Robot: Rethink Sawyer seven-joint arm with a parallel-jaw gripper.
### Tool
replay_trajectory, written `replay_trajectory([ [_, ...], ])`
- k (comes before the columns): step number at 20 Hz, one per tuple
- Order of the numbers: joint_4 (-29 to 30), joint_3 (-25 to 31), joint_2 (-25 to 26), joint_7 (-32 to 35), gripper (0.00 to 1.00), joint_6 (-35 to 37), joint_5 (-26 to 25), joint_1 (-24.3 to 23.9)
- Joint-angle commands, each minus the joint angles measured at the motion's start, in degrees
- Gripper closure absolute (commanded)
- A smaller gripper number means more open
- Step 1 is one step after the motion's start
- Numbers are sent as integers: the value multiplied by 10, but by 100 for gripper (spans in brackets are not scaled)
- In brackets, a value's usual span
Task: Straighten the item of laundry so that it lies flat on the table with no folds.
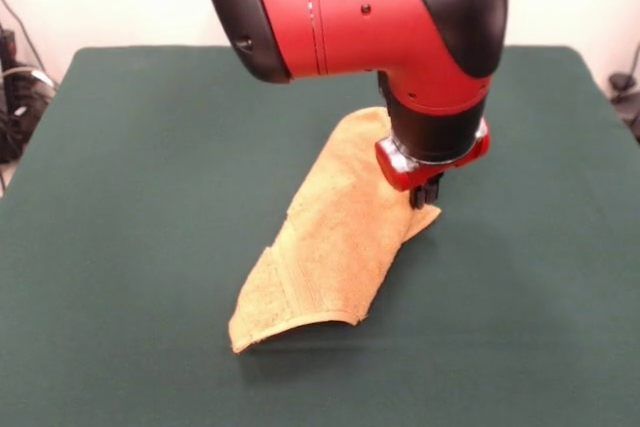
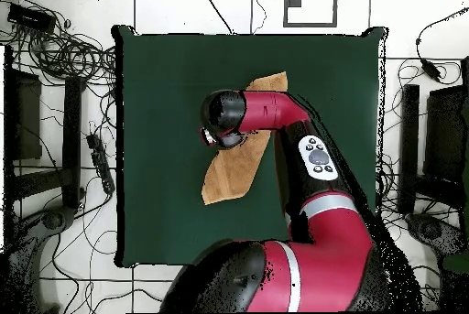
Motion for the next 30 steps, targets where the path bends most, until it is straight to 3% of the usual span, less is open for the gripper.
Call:
replay_trajectory([
  [1,-8,0,51,74,100,-4,11,14],
  [15,-42,-14,80,74,100,7,3,22],
  [22,-32,-14,86,66,100,-23,-3,14],
  [25,-22,11,96,44,100,-99,-6,-7],
  [30,31,100,121,-21,100,-291,-23,-83],
])
